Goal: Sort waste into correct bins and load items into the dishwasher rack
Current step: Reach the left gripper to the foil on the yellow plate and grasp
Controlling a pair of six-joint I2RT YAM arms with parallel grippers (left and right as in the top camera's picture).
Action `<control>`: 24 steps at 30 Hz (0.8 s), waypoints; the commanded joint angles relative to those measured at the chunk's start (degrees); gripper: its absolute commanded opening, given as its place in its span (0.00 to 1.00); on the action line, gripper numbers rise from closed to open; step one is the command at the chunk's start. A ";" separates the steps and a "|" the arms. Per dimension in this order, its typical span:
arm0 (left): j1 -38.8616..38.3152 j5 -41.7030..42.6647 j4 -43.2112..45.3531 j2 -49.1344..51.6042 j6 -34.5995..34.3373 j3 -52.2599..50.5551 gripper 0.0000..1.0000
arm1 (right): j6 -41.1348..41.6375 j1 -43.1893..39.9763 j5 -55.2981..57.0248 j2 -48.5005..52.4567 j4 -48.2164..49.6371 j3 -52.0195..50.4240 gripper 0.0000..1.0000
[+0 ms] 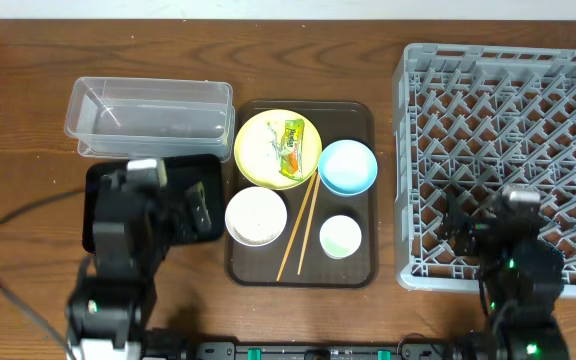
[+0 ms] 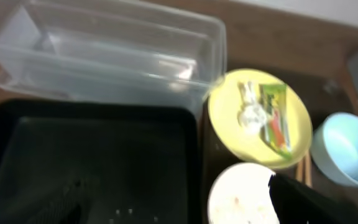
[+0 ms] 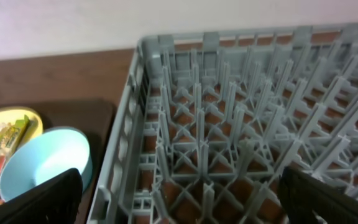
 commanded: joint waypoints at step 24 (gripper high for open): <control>-0.72 9.44 -12.72 27.96 -0.26 23.87 0.91 | 0.61 -0.11 -1.36 29.77 -21.66 26.10 0.99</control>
